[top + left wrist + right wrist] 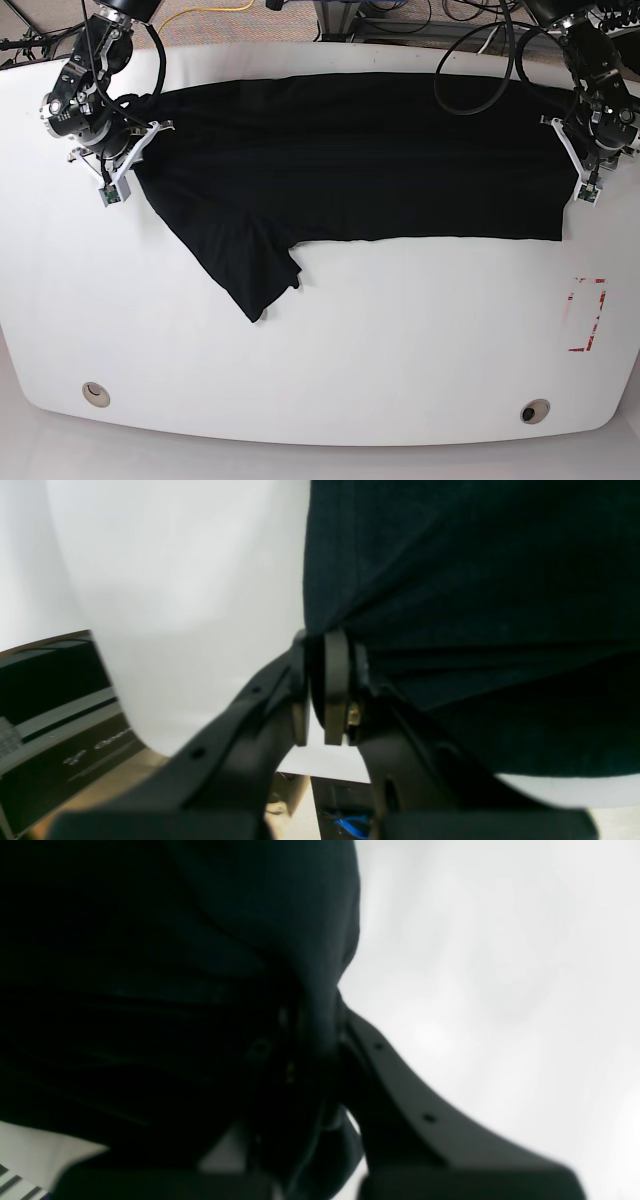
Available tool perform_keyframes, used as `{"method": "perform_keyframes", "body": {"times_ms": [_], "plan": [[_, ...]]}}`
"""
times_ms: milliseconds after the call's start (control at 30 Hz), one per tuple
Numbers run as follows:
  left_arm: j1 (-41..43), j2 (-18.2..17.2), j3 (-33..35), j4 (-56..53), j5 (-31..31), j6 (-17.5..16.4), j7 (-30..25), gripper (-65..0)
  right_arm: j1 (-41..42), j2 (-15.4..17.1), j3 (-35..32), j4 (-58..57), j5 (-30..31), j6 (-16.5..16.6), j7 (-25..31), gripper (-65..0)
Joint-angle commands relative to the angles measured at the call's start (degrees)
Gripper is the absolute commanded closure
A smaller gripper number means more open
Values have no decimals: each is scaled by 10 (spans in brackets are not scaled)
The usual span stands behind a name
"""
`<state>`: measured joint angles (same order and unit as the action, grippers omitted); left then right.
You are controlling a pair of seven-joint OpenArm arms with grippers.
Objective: Fold the T-shirt properly
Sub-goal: 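Pull the shirt edge with both grippers to straighten it, then release the shirt edge and move both grippers toward the shirt's loose side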
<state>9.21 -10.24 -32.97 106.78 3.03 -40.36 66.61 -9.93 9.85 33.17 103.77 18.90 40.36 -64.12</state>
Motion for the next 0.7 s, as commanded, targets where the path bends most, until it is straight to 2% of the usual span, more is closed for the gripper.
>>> {"method": "perform_keyframes", "body": {"times_ms": [0,100,167,400,500,567,667], "plan": [[-3,-12,-3,-4,12,4,1,-33,0,9,4,10,-2,-4,9,-2],[-3,-12,-3,-14,13,4,1,-74,-9,9,4,10,-2,-4,9,-11],[-2,-12,-3,-19,13,4,1,-114,-11,9,4,10,-2,-4,9,-46],[9,-12,-1,-19,13,4,2,-265,-21,-6,6,11,-2,-4,9,-285],[9,-12,10,-18,13,4,3,-342,-22,-10,6,16,2,-4,9,-365],[9,-12,13,-14,12,4,4,-374,-22,-13,14,27,15,-4,10,-393],[2,-12,12,-4,9,4,4,-378,-22,-14,34,50,45,-4,9,-409]]}}
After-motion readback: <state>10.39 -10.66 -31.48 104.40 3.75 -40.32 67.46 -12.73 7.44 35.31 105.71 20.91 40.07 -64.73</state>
